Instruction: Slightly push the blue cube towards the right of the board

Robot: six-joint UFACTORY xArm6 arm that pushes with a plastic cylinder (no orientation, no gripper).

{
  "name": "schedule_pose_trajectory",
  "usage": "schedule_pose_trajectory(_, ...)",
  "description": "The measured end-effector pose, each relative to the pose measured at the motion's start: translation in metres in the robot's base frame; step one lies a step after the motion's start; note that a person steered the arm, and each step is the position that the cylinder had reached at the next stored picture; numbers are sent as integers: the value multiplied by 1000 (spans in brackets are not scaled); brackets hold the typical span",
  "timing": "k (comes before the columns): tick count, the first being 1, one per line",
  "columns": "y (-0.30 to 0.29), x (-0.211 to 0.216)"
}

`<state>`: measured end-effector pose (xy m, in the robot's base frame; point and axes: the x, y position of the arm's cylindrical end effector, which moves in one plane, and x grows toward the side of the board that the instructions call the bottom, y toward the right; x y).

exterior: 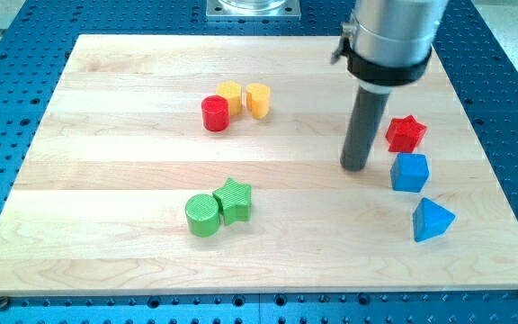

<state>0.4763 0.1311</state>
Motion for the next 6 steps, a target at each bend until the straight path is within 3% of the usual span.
schedule_pose_trajectory(1, 17, 23)
schedule_pose_trajectory(4, 36, 3)
schedule_pose_trajectory(5, 11, 15)
schedule_pose_trajectory(6, -45, 83)
